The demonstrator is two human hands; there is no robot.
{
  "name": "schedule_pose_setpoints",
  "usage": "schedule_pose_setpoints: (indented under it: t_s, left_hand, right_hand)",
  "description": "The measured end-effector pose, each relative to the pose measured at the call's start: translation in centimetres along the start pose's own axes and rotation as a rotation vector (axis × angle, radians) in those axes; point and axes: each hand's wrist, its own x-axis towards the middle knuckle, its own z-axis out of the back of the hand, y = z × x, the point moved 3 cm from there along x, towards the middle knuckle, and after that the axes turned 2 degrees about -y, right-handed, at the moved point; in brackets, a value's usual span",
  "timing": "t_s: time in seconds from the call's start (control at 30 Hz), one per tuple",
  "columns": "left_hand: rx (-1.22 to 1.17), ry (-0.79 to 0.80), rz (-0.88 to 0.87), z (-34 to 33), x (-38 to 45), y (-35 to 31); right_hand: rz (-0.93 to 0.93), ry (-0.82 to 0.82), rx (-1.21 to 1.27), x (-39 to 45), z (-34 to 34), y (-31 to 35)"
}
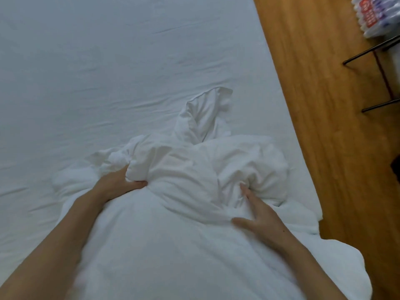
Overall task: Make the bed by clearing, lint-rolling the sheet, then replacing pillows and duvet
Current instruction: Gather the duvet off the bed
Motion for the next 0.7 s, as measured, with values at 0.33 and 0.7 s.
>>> schedule_pose_setpoints:
  t_s: [0.33, 0.7]
  left_hand:
    - [0.145, -0.462, -0.100, 0.4, -3.7, -3.1]
    - [0.176, -0.166, -0.229, -5.8, -4.6, -8.6]
  right_hand:
    - [0.061, -0.516, -0.177, 4.3, 6.9, 2.1]
    - [0.052, -0.315, -0.413, 29.9, 4.1, 13.1]
